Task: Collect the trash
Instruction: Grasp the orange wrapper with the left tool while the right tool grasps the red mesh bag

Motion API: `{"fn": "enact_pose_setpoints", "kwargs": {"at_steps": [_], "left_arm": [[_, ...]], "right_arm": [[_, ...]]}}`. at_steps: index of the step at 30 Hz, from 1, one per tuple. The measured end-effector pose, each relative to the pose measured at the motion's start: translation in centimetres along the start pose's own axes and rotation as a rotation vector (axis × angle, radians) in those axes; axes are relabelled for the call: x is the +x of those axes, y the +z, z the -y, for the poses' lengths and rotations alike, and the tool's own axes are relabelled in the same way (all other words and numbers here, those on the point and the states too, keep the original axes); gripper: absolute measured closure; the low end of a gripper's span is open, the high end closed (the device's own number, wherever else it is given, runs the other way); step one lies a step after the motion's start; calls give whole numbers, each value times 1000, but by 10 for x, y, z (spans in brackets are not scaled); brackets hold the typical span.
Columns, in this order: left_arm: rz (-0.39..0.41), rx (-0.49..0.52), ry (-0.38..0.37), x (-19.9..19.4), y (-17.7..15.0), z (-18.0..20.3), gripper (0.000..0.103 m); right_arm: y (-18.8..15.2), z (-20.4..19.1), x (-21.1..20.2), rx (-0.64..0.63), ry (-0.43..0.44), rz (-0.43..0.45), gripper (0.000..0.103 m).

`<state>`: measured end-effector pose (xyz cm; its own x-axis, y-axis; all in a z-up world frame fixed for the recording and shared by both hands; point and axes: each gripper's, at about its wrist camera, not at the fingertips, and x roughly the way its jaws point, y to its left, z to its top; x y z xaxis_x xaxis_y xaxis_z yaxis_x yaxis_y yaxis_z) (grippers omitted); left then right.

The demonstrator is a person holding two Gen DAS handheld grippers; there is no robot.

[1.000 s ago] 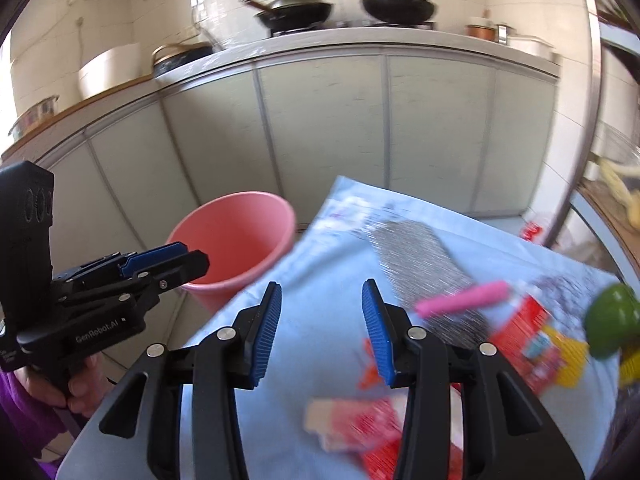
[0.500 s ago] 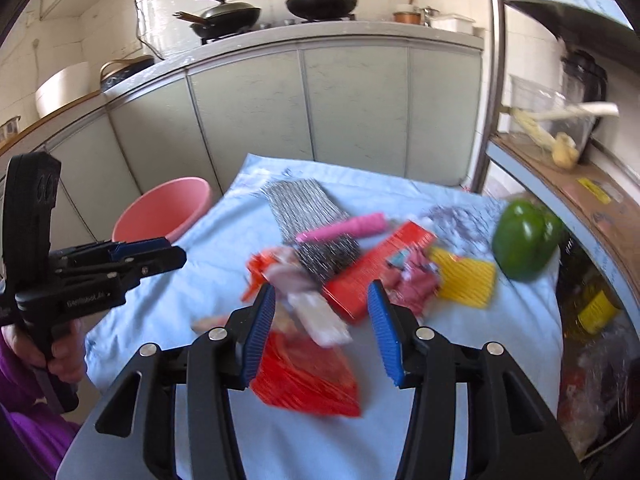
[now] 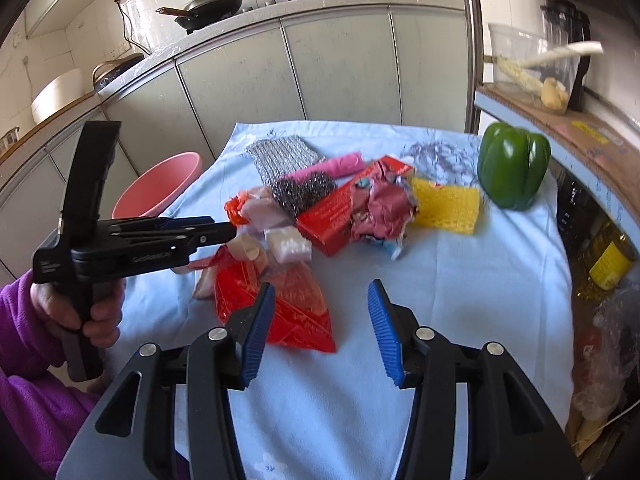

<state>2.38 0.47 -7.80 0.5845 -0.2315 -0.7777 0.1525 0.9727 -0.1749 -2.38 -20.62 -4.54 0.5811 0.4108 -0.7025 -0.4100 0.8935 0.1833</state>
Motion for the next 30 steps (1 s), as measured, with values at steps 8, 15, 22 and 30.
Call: {"fn": "enact_pose_setpoints", "kwargs": {"at_steps": [8,15,22,30], "left_arm": [[-11,4,8,7,1,-4,89],[3,27,9,3,0,-2,97],[68,0,10,-20,2,-9,100],[109,-23,-1,-46,-5,-17,100]], "right_arm": [[-1,4,8,2,25,-19,54],[-2,-1,12,-12,58,-39,54],[-8,-14,14,-36,127,-52,54],[-8,-41,30,-119,126,-89,54]]}}
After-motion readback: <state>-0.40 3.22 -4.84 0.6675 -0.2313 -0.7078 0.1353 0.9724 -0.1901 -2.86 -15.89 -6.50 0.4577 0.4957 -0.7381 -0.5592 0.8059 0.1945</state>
